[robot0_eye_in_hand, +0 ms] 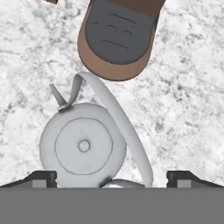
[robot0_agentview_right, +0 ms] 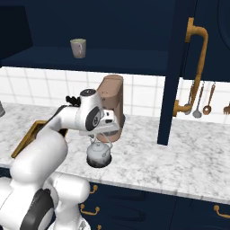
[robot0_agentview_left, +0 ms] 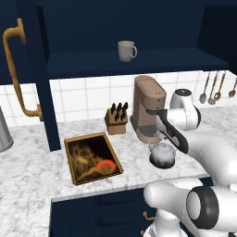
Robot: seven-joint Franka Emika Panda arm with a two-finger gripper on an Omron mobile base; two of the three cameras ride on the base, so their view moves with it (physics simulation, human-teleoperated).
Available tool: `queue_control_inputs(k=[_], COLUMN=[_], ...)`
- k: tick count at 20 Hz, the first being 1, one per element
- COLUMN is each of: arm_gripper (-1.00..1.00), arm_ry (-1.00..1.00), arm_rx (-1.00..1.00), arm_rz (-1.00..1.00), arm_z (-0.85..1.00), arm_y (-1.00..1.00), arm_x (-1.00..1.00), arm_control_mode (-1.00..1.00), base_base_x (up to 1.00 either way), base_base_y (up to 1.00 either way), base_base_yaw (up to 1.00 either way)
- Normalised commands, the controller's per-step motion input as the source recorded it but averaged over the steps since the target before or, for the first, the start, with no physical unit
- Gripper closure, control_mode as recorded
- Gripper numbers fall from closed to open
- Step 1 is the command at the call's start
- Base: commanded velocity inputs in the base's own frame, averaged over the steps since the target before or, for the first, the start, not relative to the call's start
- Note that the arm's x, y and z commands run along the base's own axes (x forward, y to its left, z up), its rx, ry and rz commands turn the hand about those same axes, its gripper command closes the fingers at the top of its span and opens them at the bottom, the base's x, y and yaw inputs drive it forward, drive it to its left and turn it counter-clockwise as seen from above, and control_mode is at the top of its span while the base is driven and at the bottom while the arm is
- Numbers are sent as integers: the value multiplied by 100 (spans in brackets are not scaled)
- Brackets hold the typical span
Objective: Pick the kettle from the counter and place it on the tray. Then pick the mug from the cabinet and place it on the tray. Then close the cabinet doors.
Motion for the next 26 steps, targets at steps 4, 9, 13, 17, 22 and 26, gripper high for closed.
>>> queue_control_inputs(k=[4, 9, 13, 17, 22, 26], arm_gripper=[-100, -100, -100, -100, -100, -100], arm_ry=[7, 3, 0, 0, 0, 0], arm_rx=[0, 0, 0, 0, 0, 0], arm_rz=[0, 0, 0, 0, 0, 2], arm_z=[-34, -28, -18, -13, -15, -12], arm_y=[-11, -3, -3, -2, -5, -5], arm_x=[30, 11, 9, 16, 19, 4], arm_control_mode=[-100, -100, -100, -100, -100, -100], base_base_x=[0, 0, 0, 0, 0, 0], base_base_y=[0, 0, 0, 0, 0, 0], base_base_yaw=[0, 0, 0, 0, 0, 0])
